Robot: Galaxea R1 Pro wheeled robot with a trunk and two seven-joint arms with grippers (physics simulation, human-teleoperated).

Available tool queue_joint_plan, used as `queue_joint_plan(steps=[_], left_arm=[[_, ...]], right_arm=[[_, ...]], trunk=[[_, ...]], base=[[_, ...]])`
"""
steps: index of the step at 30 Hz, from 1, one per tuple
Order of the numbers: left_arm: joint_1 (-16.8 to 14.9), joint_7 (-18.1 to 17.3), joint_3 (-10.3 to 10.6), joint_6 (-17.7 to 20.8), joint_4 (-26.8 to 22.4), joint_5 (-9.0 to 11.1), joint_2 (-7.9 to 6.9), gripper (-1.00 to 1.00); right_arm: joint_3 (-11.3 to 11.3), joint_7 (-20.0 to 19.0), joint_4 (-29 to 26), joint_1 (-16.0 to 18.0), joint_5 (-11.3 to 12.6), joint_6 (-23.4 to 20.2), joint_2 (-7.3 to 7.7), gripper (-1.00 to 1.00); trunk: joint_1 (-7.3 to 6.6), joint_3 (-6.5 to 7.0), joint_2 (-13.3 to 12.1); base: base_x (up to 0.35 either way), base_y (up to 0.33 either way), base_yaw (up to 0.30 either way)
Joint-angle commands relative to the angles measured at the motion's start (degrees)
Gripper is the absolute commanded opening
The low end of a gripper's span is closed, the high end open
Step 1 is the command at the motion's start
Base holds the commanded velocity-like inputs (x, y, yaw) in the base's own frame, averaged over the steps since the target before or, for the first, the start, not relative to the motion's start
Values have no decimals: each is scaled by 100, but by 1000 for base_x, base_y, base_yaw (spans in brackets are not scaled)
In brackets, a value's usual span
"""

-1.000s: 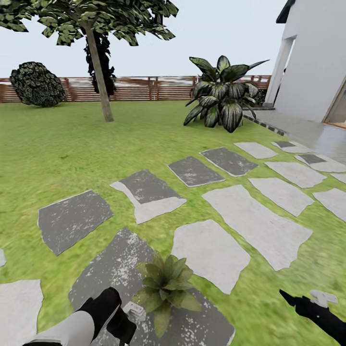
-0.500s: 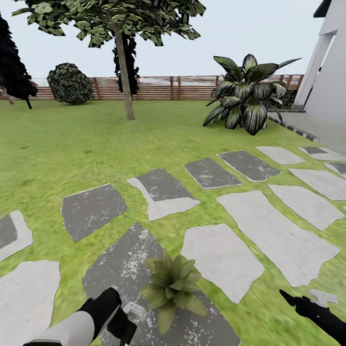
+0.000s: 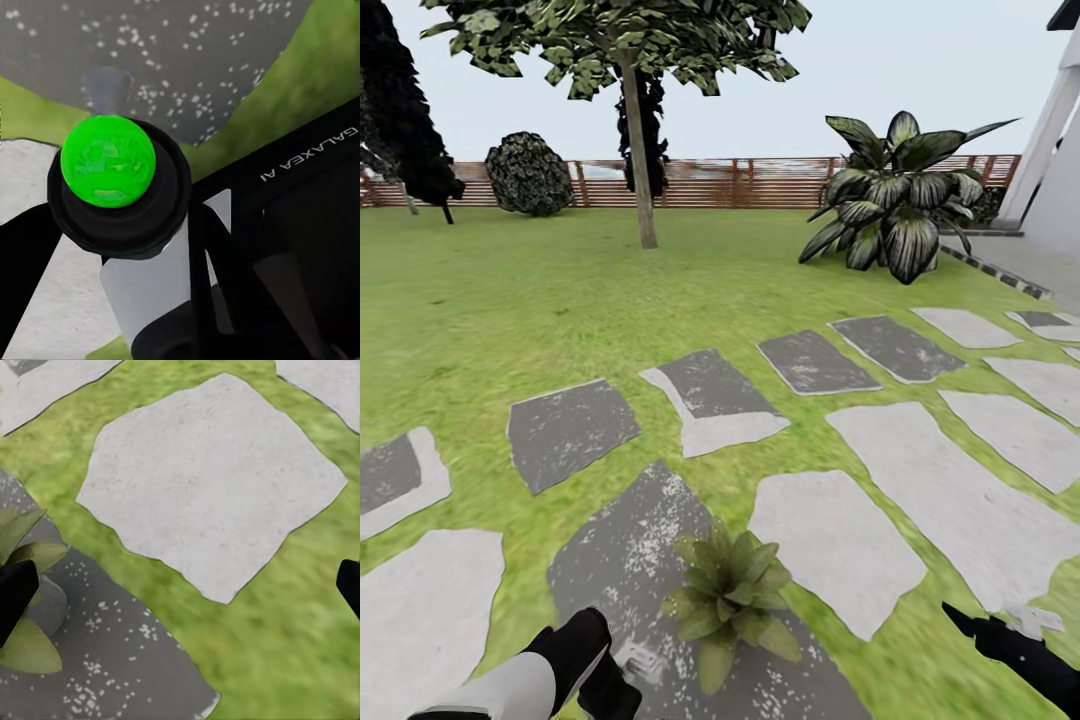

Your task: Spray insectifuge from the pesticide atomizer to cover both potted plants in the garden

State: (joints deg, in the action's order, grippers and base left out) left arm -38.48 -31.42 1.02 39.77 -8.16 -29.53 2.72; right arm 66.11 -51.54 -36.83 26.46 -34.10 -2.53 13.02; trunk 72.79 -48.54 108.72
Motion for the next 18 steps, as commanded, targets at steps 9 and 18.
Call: queue_joint_plan(steps=[9,18], left_arm=[[-2,-39,12,22,-2,-43,1,-100],[-2,-39,12,22,-1,-44,1,-100]], right_arm=[[33,-42,-9,8,-26,-23,-3,100],[33,-41,-9,8,-26,-24,-4,100]], trunk=[[-1,-5,3],[-1,-5,3]], base=[[138,-107,203],[175,-196,12]])
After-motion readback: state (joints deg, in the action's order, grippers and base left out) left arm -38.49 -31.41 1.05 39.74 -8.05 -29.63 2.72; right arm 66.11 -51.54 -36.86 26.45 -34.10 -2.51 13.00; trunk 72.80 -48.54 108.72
